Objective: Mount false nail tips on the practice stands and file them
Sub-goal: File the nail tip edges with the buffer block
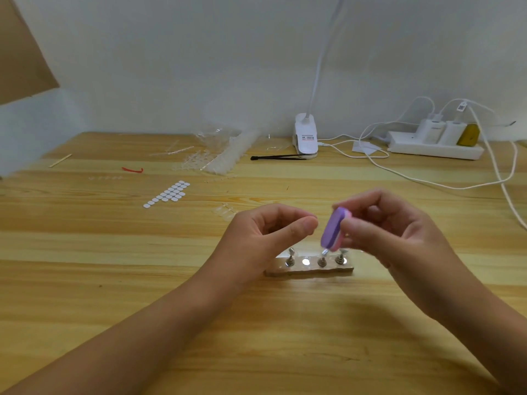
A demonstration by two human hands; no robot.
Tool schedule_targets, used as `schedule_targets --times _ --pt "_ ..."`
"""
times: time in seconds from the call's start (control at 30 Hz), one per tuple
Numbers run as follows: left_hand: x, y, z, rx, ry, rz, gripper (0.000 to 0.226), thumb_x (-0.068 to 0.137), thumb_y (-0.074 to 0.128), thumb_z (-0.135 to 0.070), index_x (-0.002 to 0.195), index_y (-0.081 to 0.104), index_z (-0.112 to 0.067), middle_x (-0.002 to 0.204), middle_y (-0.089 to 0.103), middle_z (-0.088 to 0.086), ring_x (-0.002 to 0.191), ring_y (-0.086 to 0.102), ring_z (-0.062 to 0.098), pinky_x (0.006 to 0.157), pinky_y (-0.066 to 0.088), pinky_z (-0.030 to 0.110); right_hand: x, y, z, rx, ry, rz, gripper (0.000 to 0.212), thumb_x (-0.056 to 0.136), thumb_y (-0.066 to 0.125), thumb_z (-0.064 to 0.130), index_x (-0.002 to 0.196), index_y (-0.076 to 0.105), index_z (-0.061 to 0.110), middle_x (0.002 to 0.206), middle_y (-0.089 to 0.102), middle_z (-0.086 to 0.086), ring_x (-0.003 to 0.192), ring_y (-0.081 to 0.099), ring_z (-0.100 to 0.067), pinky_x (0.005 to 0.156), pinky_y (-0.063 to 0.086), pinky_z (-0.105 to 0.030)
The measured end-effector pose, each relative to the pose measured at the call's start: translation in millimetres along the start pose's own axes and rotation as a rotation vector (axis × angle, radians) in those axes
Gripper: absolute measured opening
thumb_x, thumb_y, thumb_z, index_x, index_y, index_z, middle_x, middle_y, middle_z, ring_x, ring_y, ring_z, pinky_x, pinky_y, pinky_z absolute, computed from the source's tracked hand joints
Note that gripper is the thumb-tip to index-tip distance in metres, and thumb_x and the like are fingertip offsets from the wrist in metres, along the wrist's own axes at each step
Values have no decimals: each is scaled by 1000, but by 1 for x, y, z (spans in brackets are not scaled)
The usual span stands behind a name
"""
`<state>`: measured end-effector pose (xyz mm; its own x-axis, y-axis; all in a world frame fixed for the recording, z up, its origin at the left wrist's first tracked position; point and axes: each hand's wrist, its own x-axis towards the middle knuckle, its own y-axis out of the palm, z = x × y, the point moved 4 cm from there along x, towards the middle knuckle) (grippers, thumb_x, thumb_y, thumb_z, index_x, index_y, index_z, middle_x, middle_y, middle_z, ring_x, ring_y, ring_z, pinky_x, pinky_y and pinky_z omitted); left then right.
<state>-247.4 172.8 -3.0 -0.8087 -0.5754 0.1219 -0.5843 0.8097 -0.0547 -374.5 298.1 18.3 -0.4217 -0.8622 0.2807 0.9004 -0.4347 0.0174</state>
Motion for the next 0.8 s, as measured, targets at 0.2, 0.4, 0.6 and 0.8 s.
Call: schedule_targets --times 0.2,0.4,0.6,0.8 --pt "-2 2 -1 36 17 41 30 73 72 -41 96 78 -23 95 77 -3 95 71 11 86 54 17 3 -13 6 16 -47 -153 21 72 73 32 92 74 24 83 72 -1 78 69 -16 73 56 -23" --pt "-1 1 0 94 27 62 31 75 71 -40 98 77 -21 96 77 -2 93 72 11 84 56 21 1 0 1 -78 24 39 18 78 78 27 94 74 21 87 73 -4 77 71 -15 70 55 -21" --pt "-2 4 3 103 -8 95 29 71 73 -42 95 78 -26 77 73 -11 67 62 -2 60 49 13 3 -9 4 -137 68 78 19 74 70 29 92 74 23 81 71 -1 72 67 -12 69 55 -21" --pt "-5 10 7 292 67 129 27 75 74 -45 97 77 -30 91 74 -18 89 67 -2 78 49 13 7 -8 1 -66 32 -53 27 71 71 32 95 74 20 80 71 0 74 68 -12 69 54 -20"
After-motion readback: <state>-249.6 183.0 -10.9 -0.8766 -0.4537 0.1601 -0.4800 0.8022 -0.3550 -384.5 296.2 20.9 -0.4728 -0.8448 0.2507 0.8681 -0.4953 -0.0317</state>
